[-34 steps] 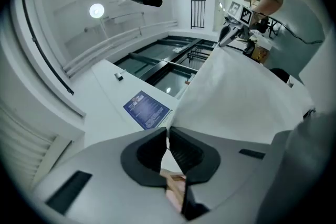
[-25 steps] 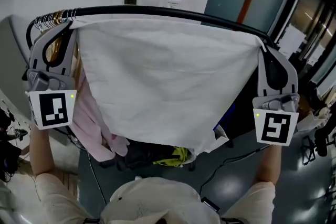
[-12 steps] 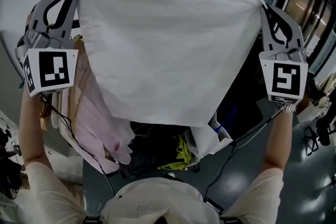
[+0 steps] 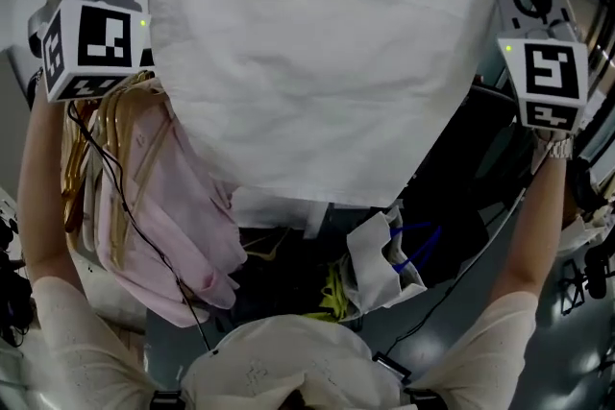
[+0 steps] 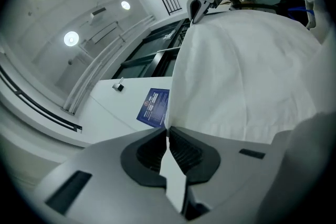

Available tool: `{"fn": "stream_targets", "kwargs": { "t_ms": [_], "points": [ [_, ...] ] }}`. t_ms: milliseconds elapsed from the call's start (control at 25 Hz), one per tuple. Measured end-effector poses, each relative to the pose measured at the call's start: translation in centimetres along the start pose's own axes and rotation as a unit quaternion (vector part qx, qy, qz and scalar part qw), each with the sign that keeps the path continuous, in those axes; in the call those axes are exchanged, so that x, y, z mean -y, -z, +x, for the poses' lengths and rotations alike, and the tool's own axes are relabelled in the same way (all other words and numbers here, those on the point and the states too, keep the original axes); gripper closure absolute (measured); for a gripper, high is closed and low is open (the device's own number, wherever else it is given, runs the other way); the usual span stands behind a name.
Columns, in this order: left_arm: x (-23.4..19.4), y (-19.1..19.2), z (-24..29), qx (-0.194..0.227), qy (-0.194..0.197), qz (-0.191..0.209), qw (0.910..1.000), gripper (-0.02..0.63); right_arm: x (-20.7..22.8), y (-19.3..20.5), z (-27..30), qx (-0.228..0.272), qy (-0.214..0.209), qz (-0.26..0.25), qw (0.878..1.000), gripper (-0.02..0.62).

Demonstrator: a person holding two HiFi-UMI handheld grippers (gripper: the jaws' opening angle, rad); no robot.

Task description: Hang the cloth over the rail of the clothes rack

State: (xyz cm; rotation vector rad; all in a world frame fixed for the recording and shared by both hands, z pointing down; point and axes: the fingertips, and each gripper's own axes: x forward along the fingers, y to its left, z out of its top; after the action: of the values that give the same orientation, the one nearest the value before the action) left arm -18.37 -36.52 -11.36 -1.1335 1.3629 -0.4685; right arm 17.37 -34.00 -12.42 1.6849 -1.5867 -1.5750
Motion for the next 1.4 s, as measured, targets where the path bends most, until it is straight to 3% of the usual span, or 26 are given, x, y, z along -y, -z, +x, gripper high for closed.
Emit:
{"fn": "stream_targets", "kwargs": {
  "t_ms": [320, 560, 680, 920, 1120, 1240, 1400],
  "points": [
    [2.6, 2.0, 5.2, -0.021, 0.044, 0.0, 0.9988, 0.581, -0.7, 2.2, 5.3, -0.019, -0.035, 0.026, 0.999, 0.569],
    [4.8, 4.0, 6.1, -0.038, 0.073, 0.014, 0.9965, 0.581, -4.0, 4.0, 7.9, -0.055, -0.113, 0.071, 0.989, 0.569],
    [6.8, 4.8, 6.9, -0.05, 0.094, 0.032, 0.9938, 0.581, -7.0, 5.9, 9.0, -0.083, -0.152, 0.066, 0.983, 0.569],
    [11.0, 4.7, 6.9, -0.071, 0.153, 0.06, 0.9838, 0.581, -10.6, 9.5, 8.5, -0.12, -0.203, 0.057, 0.97, 0.569],
    [13.2, 5.3, 7.3, -0.07, 0.192, 0.047, 0.9779, 0.581, -13.4, 11.1, 8.5, -0.145, -0.233, 0.058, 0.96, 0.569],
    [15.0, 6.1, 7.9, -0.082, 0.227, 0.066, 0.9682, 0.574, -14.8, 11.8, 8.8, -0.154, -0.25, 0.039, 0.955, 0.568],
    [15.7, 6.3, 7.8, -0.093, 0.262, 0.072, 0.9578, 0.478, -15.1, 11.5, 8.6, -0.161, -0.255, 0.01, 0.953, 0.523]
  ]
}}
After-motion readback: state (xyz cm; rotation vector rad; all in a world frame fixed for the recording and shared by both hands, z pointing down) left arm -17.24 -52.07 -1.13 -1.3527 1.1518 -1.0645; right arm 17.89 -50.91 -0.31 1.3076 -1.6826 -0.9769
